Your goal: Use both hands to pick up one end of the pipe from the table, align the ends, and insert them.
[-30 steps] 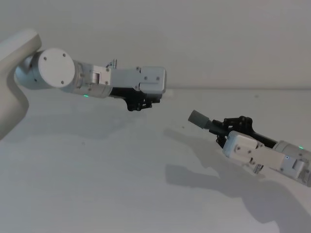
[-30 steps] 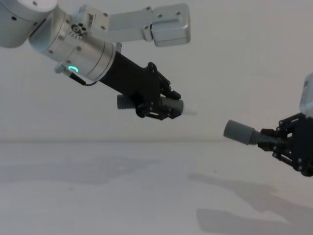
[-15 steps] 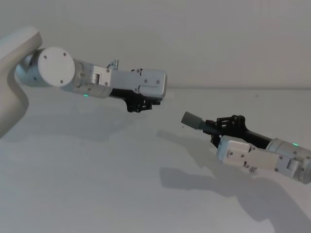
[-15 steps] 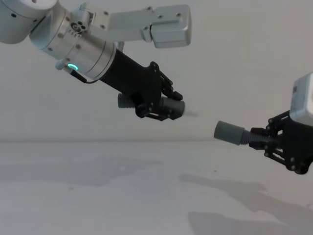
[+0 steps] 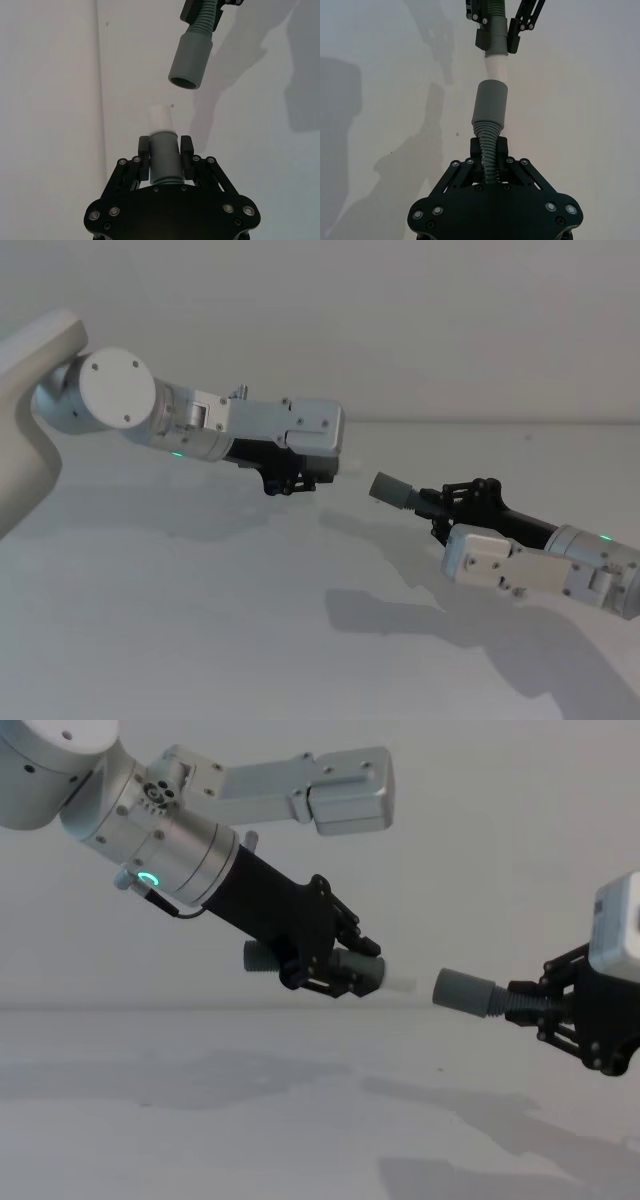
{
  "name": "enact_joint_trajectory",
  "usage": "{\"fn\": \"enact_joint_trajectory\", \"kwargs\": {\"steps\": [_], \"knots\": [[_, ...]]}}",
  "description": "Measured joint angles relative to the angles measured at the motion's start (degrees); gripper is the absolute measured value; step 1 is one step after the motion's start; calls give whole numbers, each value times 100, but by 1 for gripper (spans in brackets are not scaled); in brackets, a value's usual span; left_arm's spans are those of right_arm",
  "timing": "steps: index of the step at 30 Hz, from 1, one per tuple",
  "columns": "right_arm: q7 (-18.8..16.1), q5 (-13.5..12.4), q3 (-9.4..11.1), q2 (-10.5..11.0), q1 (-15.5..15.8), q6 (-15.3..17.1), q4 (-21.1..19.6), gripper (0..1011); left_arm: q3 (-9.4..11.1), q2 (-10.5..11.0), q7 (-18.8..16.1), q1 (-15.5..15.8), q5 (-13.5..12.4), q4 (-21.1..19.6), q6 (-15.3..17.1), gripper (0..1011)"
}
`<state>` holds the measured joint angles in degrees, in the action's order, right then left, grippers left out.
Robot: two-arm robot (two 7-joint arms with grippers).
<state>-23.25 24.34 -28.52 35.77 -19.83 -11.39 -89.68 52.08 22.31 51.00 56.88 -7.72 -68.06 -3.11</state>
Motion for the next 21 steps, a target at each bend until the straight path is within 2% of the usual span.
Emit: {"fn": "enact_joint_trajectory", "kwargs": {"steps": [21], "knots": [[-67, 91, -139, -86, -148, 3, 114, 148, 14, 8, 132, -46, 107, -16, 33, 349]]}}
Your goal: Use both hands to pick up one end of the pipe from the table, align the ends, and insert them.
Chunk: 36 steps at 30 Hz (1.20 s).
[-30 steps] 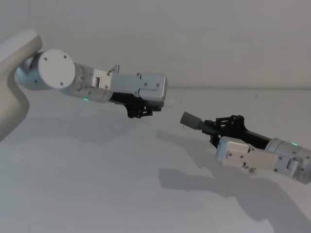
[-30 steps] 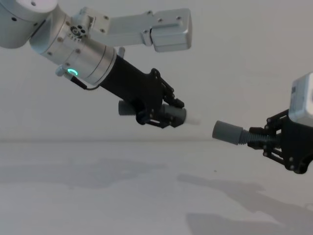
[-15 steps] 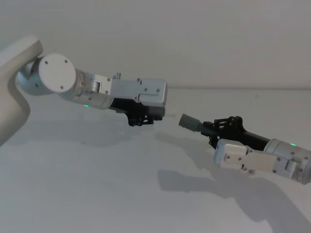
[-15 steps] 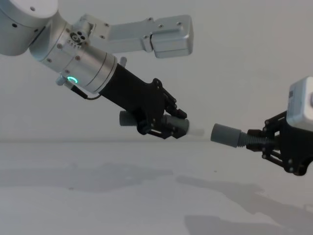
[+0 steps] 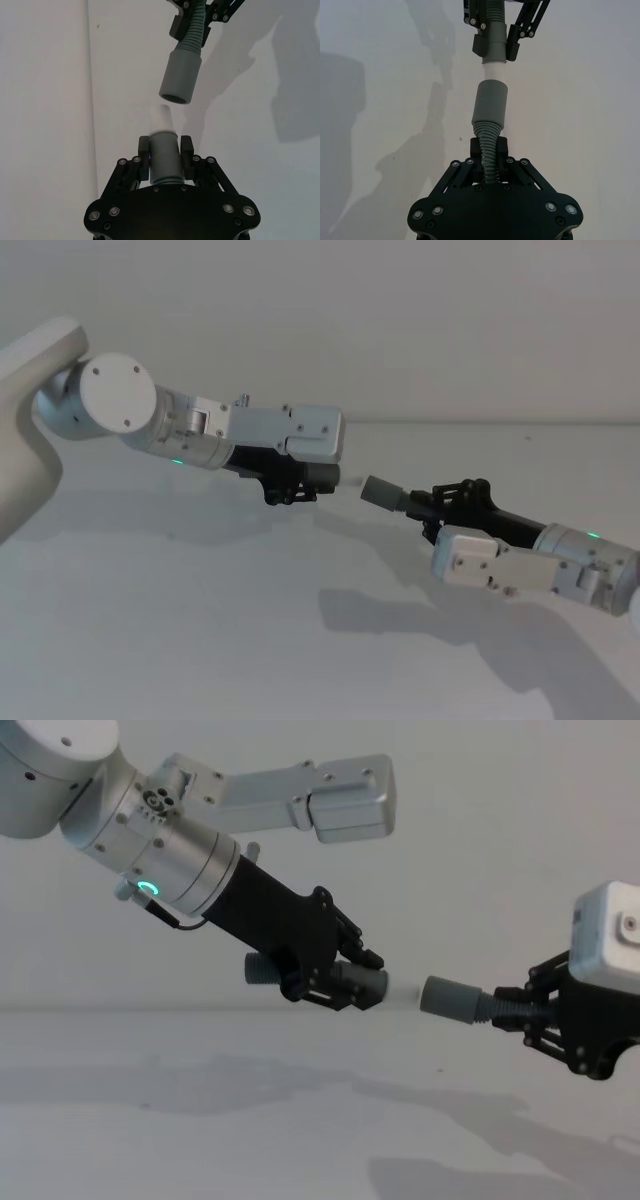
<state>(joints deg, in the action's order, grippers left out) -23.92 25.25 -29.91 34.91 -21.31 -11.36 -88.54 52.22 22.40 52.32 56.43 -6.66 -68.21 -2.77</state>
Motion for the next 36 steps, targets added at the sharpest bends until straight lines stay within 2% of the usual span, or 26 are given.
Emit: {"fn": "enact_joint_trajectory", "kwargs": {"steps": [19, 36], "knots": [[9, 90, -191, -188, -309, -65, 329, 149, -1, 9, 18, -8, 10, -2, 13, 349], [35, 124, -224, -237, -508, -59, 504, 149, 1, 0, 28, -9, 20, -3, 12, 349]]}}
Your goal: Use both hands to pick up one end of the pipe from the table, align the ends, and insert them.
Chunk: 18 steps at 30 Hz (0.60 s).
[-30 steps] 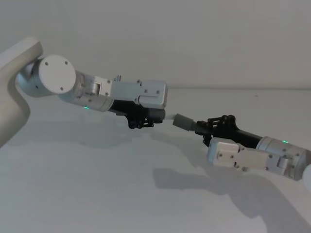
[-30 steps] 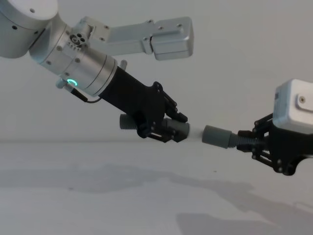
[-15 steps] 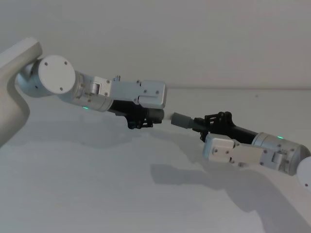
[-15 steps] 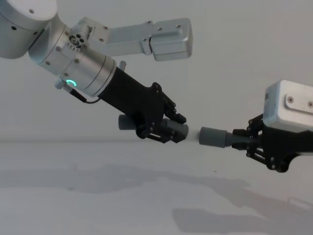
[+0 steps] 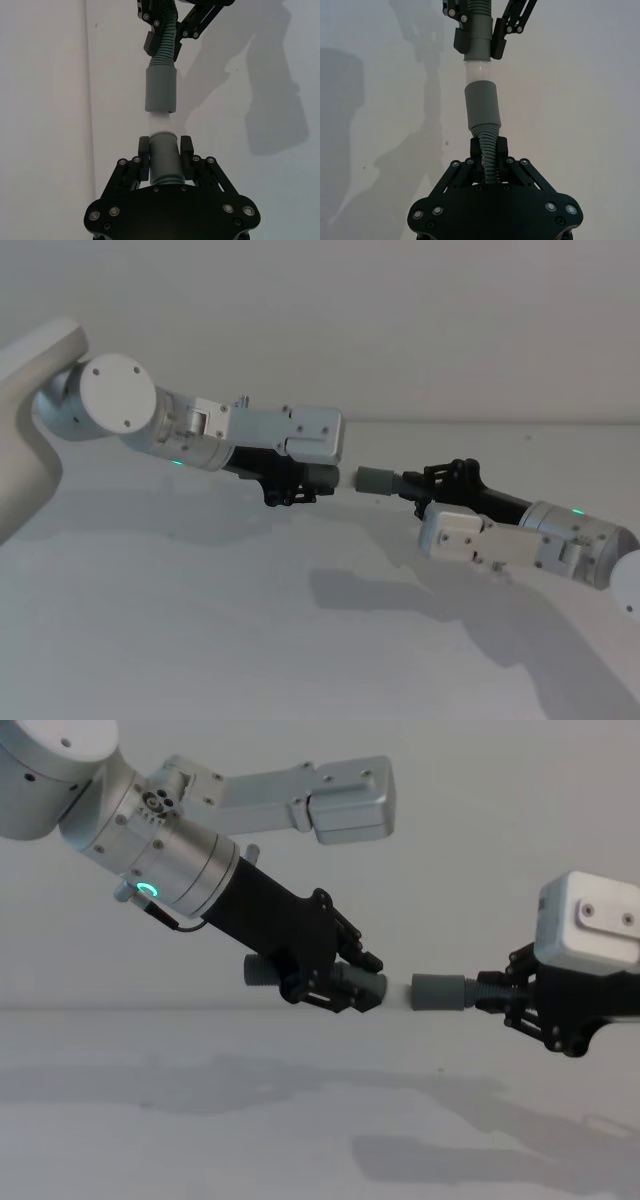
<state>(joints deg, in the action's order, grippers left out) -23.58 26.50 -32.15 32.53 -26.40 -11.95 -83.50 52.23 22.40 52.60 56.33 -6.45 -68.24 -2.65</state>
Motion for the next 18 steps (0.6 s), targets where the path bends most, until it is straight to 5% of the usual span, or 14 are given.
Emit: {"fn": "enact_joint_trajectory", "kwargs": {"steps": [18], "knots": [[-27, 114, -136, 17, -102, -41, 57, 149, -1, 0, 2, 0, 0, 1, -5, 349]]}}
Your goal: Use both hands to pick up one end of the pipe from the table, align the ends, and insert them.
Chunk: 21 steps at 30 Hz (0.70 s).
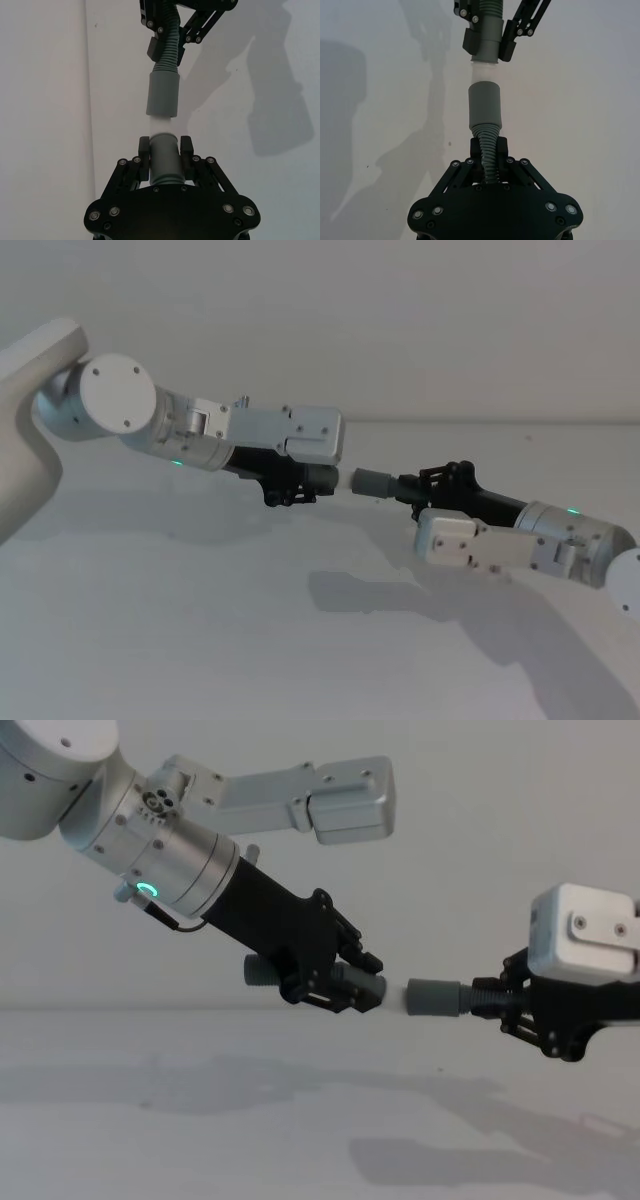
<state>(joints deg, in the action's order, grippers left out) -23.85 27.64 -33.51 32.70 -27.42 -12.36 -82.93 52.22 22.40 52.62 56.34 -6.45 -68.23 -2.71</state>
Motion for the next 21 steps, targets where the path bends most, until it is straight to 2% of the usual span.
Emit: {"fn": "enact_joint_trajectory", "kwargs": {"steps": [21], "knots": [[167, 177, 6, -146, -74, 144, 185, 149, 0, -8, -5, 0, 0, 0, -4, 349]]}}
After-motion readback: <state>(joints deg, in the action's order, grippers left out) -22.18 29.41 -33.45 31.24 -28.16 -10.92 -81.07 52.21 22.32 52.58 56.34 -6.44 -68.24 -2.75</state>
